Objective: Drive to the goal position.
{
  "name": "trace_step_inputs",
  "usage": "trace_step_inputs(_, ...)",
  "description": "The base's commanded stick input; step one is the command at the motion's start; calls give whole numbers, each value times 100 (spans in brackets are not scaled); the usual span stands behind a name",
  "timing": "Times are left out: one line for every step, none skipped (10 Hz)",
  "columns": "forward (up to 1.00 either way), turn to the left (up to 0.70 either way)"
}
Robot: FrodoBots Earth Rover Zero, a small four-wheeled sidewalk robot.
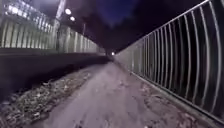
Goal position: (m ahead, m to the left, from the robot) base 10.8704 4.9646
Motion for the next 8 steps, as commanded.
trace_step_inputs(30,1)
trace_step_inputs(30,1)
trace_step_inputs(30,1)
trace_step_inputs(30,1)
trace_step_inputs(30,1)
trace_step_inputs(30,1)
trace_step_inputs(30,1)
trace_step_inputs(30,1)
